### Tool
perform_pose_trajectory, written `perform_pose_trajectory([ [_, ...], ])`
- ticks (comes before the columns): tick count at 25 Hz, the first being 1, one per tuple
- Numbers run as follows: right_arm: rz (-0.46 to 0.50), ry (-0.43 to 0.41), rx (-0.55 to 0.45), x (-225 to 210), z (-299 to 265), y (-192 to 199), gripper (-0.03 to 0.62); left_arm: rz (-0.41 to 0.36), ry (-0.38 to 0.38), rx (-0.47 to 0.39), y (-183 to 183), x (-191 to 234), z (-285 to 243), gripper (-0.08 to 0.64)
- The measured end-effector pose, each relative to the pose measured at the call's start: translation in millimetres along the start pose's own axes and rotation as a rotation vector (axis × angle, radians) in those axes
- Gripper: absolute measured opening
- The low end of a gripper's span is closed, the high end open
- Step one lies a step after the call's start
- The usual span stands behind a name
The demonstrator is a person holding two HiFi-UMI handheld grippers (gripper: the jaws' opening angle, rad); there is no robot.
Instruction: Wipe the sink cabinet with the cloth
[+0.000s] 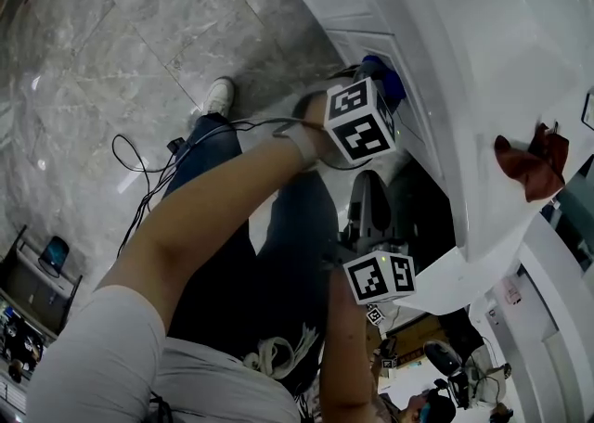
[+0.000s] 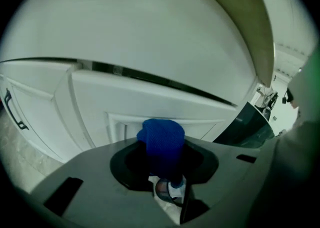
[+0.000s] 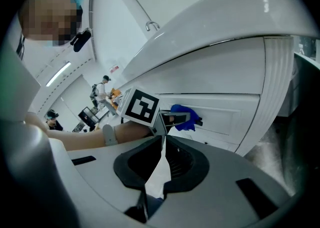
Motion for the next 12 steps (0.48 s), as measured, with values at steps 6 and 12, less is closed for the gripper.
perform_pose_trajectory([
  [6, -0.011, -0.003, -0.002, 1, -6, 3, 0.037, 0.017, 0.018, -0.055, -5, -12, 13, 0.120],
  [12, -0.011, -0.003, -0.010, 0, 6, -1, 0.037, -0.016, 0.029, -0.064, -13, -31, 22, 0.120],
])
Point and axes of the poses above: the fingertips, and each gripper's own axes: z backward along the fingers, x to its left, y out of its underside, the point moved 10 cm from there along z, backward along the fingers, and after that the axes turned 10 degrees about y, right-handed, at the moved point
